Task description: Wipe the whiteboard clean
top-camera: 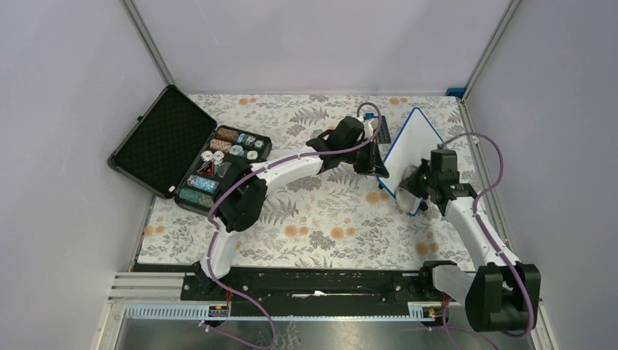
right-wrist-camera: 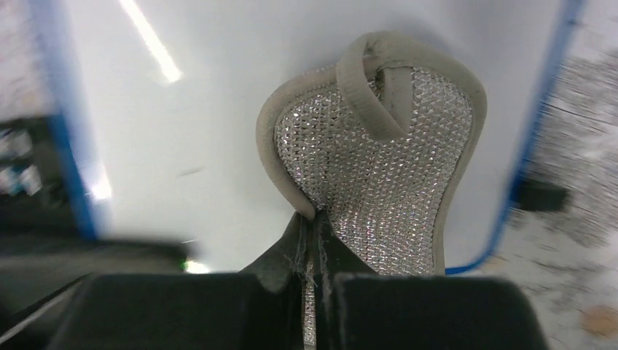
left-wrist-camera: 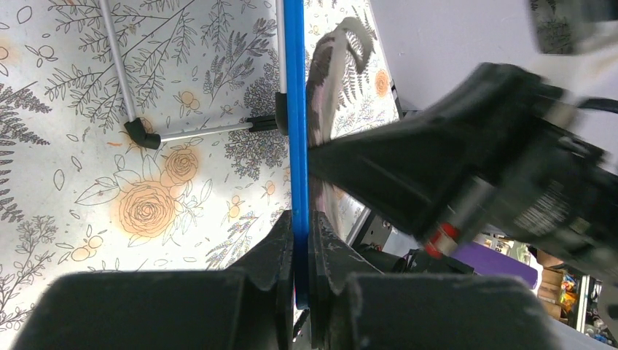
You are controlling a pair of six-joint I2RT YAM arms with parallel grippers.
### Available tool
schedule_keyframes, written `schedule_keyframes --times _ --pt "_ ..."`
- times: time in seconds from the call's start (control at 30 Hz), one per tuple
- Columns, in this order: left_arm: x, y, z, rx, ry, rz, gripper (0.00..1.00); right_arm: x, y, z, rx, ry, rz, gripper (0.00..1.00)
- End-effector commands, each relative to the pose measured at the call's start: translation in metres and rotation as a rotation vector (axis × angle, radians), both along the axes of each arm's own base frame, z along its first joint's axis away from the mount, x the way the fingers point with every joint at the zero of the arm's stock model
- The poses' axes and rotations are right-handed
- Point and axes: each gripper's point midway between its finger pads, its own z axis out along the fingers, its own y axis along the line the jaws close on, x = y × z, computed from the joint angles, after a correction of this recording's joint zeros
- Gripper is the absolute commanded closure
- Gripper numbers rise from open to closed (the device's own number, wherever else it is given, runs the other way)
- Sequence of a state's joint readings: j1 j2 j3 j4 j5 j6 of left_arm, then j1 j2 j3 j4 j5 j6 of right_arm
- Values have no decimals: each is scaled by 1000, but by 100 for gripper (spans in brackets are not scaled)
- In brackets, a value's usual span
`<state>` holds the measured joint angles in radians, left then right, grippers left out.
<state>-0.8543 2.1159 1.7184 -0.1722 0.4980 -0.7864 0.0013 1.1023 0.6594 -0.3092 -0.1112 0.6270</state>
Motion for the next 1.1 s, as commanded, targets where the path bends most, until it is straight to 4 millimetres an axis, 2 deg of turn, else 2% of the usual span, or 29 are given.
schedule_keyframes --times 0.0,0.1,0.2,0.3,0.43,0.5,0.57,0.67,0.87,0.9,0.93,1.0,1.07 --pt "-35 -9 -3 0 16 -101 100 29 72 88 158 -283 241 100" --pt "-37 -9 -4 1 15 -104 100 37 64 101 97 -341 235 100" --pt "-37 -9 -3 2 13 -103 100 44 46 97 3 -349 183 100" --pt "-36 -9 -2 0 9 -101 100 47 11 69 -34 -246 51 100" --pt "-36 -8 -1 0 7 -100 100 37 -31 15 36 -37 -85 100" --pt "-37 -8 0 -2 6 -101 100 32 -36 -3 40 41 -94 100" --pt "-36 -8 0 -2 6 -101 100 33 -31 -4 60 45 -68 100" --pt "-36 -9 -1 -2 11 -102 100 44 -18 19 111 -56 -12 100" --pt "-36 -10 -2 -1 14 -102 100 75 30 104 112 -299 163 100" --pt "-37 -10 -2 -1 14 -103 100 78 42 115 123 -332 198 100" --pt "-37 -10 -2 0 14 -102 100 83 46 124 139 -362 205 100" --pt "-37 -10 -2 0 13 -101 100 94 43 129 143 -378 169 100" --pt "-38 -9 -2 0 12 -103 100 107 32 125 123 -363 122 100"
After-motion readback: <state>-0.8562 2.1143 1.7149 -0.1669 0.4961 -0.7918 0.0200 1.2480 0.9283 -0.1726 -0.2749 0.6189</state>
